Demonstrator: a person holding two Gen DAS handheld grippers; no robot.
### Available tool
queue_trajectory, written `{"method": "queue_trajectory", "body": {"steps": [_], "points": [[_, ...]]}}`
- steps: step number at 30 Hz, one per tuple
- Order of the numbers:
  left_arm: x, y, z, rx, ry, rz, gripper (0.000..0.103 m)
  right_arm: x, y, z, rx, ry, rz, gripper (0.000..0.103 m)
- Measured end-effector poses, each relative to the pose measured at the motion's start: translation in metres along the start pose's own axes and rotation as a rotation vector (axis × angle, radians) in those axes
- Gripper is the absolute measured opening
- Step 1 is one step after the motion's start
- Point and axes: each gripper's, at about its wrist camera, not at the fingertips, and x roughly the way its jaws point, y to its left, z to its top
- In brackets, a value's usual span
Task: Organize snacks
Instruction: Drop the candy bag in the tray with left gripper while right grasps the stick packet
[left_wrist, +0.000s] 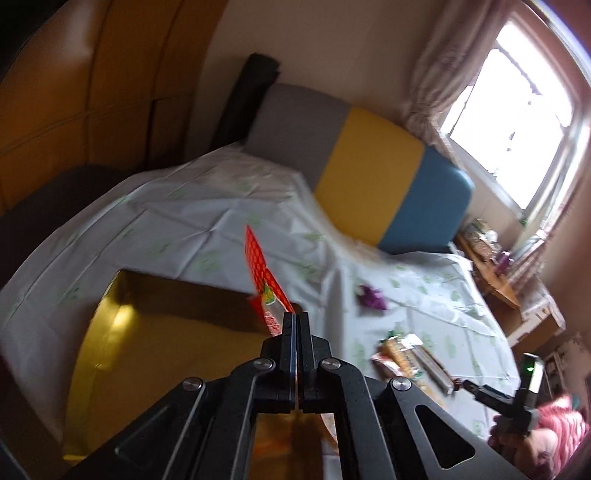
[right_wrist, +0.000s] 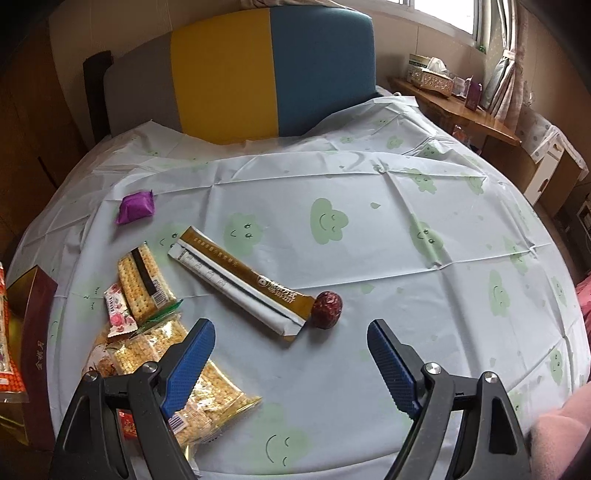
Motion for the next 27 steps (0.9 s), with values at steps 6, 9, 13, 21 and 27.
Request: {"method": "queue_trajectory", "body": {"steps": [6,9,13,21,27], "points": [[0.023,0.061,-0.019,-0.123,0.068,0.193,0.0,0.019,0.024,0.015,-0.066,0.045,0.048,0.082],[0.025,0.082,-0.024,-0.153,0.076,0.264,0.001,0.041,0.035,0.023,-0.139,0.086,0.055,0.082],[0.018,0.09,-0.029,-0.138,0.056,0.335,0.001,0.068,0.046,0.032,-0.228,0.123,0.033,0.082],[0.011,0.072,-0.046,-0.08,0.061,0.25,0.001,0.106,0.062,0.039,-0.384,0.202,-0.016,0.082],[0.022,0.026,-0.063,0.039,0.117,0.16,0.002,0.11,0.048,0.038,-0.32,0.222,0.096,0.061]]}}
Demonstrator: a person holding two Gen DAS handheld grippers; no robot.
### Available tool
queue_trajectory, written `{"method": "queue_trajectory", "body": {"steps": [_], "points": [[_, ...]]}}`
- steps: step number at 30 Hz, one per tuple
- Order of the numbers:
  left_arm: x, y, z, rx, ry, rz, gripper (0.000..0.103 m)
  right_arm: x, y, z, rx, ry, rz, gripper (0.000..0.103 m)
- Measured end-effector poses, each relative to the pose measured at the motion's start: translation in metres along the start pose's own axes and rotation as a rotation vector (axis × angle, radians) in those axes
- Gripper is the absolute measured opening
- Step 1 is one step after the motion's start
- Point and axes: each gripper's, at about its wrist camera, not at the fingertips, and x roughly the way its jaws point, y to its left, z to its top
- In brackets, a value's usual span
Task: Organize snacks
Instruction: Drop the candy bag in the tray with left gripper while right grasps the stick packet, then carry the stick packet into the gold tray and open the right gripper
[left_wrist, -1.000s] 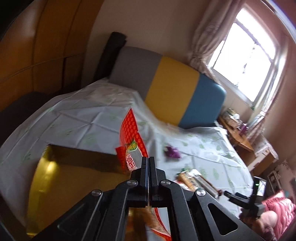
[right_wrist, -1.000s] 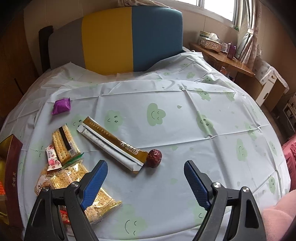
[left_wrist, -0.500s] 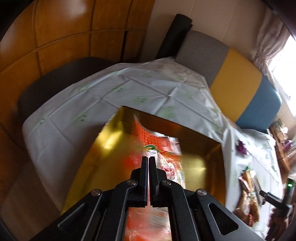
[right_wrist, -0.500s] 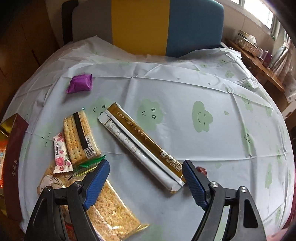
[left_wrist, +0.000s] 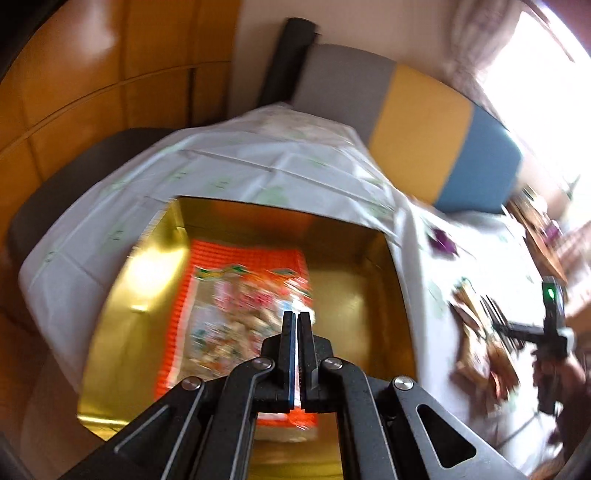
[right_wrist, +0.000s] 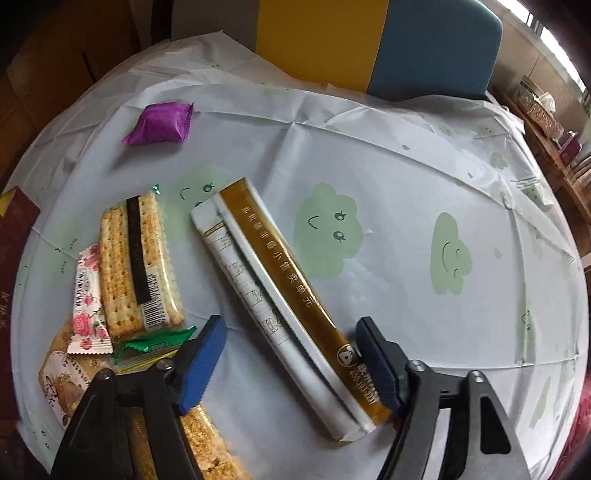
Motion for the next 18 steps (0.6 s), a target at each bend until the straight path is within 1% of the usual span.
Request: {"method": "queue_trajectory", "body": {"steps": [2,4,7,11,14,18], "points": [[0.002,-0.014,-0.006,0.033,0.011,-0.02,0.002,-0.002,-0.001,-0.001,-0.006,-0.008,0.002,0.041],[0.002,-0.027,-0.011,0.064,0.02,-0.04,0.002,-0.003,0.002,-0.003,-0.011,-0.01,0.005,0.035],[0.002,-0.041,-0.019,0.107,0.025,-0.051,0.002,-0.004,0.006,-0.006,-0.009,-0.009,-0.004,0.033],[0.0,-0.049,-0.031,0.14,0.041,-0.064,0.002,-0.005,0.006,-0.01,0.012,-0.025,-0.006,0.032],[0.0,-0.052,-0.04,0.159,0.041,-0.052,0.002,-0.012,0.012,-0.015,0.018,-0.029,-0.022,0.029],[0.0,-0.053,-0.047,0.175,0.044,-0.039,0.002,-0.016,0.017,-0.02,0.015,-0.042,-0.066,0.027]]}}
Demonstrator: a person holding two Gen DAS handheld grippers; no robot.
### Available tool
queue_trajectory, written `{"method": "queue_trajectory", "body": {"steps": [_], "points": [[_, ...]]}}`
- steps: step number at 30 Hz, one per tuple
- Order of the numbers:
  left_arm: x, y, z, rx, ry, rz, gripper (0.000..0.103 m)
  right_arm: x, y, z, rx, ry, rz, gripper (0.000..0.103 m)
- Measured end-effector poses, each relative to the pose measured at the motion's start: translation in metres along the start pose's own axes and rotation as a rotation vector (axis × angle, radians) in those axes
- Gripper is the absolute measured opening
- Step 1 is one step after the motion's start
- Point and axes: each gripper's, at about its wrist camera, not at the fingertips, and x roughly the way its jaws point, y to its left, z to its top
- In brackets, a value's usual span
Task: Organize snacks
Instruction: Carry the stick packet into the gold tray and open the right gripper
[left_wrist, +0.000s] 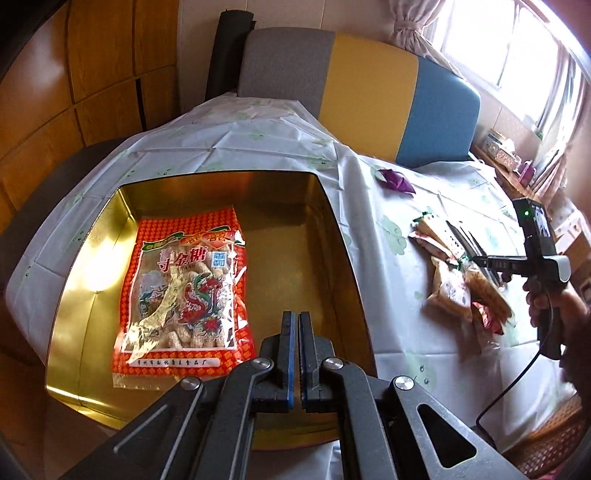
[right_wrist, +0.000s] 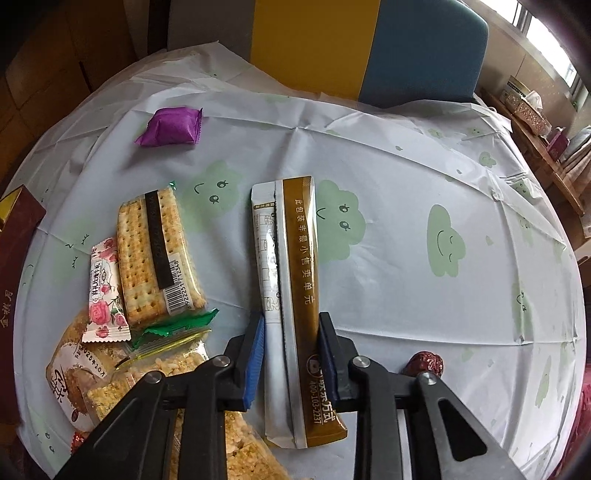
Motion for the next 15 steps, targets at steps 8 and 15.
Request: {"method": "queue_trajectory", "body": {"steps": [8,15], "points": [[-0.003,0.001,-0.012,0.014,-0.007,0.014,0.002,-0.013,0.011,-0.019,-0.019,-0.017,-0.083,0.026],[-0.005,0.003,-0.02,0.016,-0.009,0.02,0.004,-0.024,0.015,-0.033,-0.018,-0.036,-0.148,0.026]]}}
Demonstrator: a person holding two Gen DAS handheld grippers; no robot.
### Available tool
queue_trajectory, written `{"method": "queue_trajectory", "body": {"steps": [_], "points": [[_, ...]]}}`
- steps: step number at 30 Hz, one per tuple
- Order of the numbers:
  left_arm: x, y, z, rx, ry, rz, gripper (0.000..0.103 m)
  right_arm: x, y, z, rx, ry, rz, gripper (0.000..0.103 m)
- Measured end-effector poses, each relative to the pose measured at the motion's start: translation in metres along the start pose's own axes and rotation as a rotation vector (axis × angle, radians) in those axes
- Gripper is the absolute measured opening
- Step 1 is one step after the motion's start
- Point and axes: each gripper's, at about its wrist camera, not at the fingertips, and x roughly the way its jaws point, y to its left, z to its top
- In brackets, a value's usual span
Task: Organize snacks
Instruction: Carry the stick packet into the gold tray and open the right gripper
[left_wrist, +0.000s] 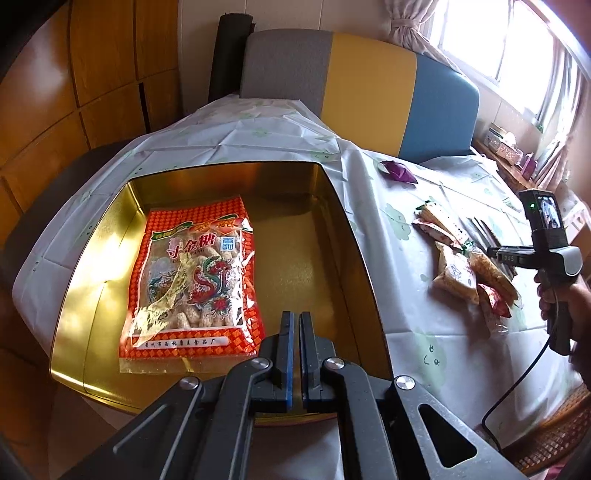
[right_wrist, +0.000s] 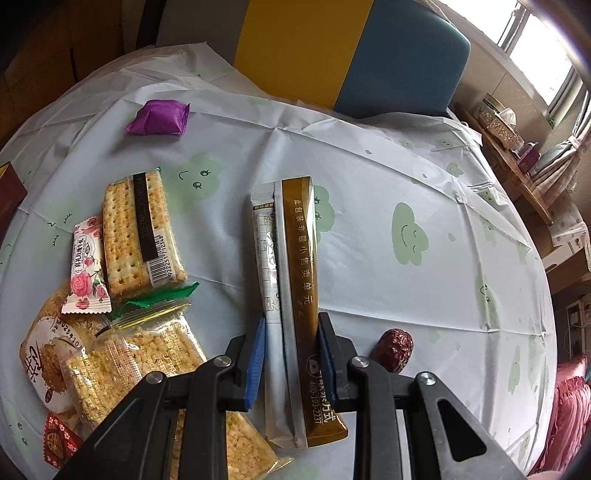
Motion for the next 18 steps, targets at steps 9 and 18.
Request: {"method": "queue_trajectory", "body": {"steps": [9,18], "points": [[0.003,0.004,-0.006,-0.017,0.008,0.007,0.005,-0.046,-0.006,0.002,0.015,-0.123,-0.135,0.026],[0.002,0.024,-0.007,-0.092,0.0,0.032,0.005,-0.114,0.023,0.011,0.063,-0.224,0.078,0.026]]}}
